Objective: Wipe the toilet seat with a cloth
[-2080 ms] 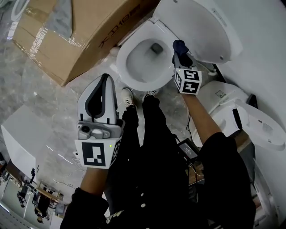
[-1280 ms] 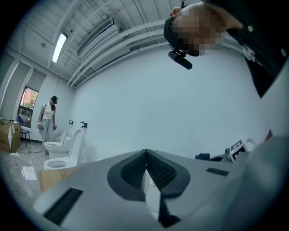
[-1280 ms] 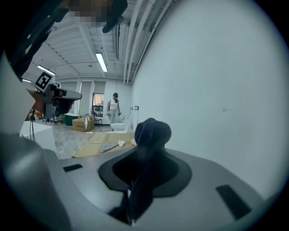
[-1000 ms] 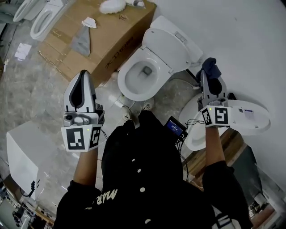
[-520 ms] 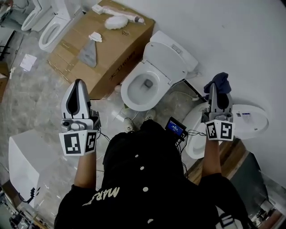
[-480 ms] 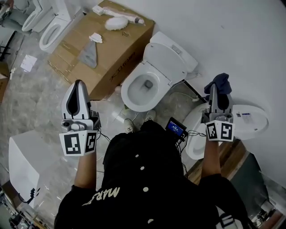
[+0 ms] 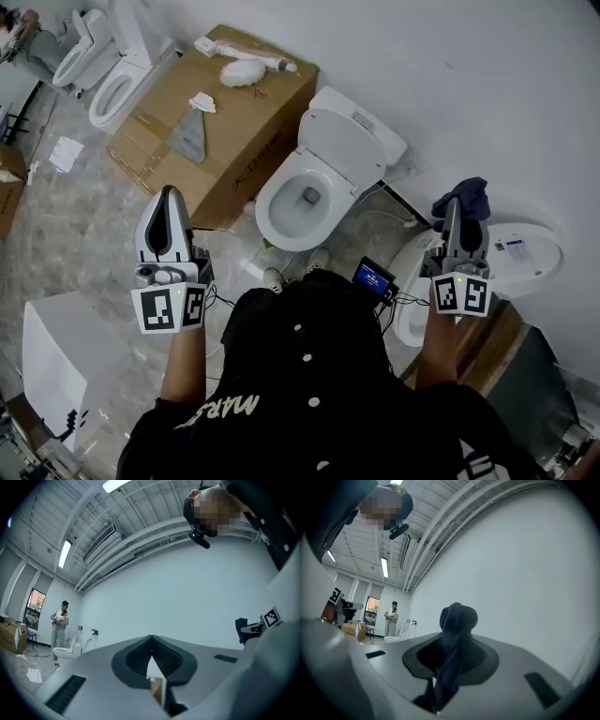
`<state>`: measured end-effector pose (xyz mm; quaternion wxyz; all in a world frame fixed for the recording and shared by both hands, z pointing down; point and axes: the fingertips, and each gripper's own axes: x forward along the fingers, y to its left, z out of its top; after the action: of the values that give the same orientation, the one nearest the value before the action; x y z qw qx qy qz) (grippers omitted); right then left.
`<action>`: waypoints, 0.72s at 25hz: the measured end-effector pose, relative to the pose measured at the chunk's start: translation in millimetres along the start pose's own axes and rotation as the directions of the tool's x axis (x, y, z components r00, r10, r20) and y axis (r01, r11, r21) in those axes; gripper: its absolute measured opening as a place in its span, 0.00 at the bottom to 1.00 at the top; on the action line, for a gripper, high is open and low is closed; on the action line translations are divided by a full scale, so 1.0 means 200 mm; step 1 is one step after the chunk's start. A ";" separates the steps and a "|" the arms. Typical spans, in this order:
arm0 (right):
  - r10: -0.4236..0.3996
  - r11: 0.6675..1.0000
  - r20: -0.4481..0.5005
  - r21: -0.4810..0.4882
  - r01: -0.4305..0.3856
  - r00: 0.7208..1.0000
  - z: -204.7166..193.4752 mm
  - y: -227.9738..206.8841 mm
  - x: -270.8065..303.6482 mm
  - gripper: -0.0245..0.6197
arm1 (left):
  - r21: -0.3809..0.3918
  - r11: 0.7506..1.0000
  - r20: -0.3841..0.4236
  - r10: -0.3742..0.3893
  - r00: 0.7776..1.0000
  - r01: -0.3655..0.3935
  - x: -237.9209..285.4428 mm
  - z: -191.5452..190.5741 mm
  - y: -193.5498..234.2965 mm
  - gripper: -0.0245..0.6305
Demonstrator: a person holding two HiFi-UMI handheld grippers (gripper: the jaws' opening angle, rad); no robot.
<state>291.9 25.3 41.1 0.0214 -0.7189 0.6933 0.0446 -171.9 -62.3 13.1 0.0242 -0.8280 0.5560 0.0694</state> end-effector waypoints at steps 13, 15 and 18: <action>-0.108 0.994 -0.016 0.029 0.109 0.994 -0.10 -0.07 -0.18 0.17 | -0.010 1.000 -0.037 -0.010 0.999 0.010 0.00 -0.14 -0.06 0.05; -0.116 0.992 -0.021 0.046 0.117 0.993 -0.10 -0.08 -0.19 0.17 | -0.007 1.000 -0.037 -0.020 0.999 0.020 0.02 -0.14 -0.08 0.05; -0.119 0.991 -0.029 0.060 0.120 0.993 -0.11 -0.08 -0.17 0.17 | -0.010 1.000 -0.035 -0.023 0.999 0.023 0.03 -0.14 -0.09 0.05</action>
<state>308.4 58.5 66.1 0.0373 -0.7586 0.6503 0.0128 -149.9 -65.0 38.9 0.0111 -0.8354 0.5465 0.0574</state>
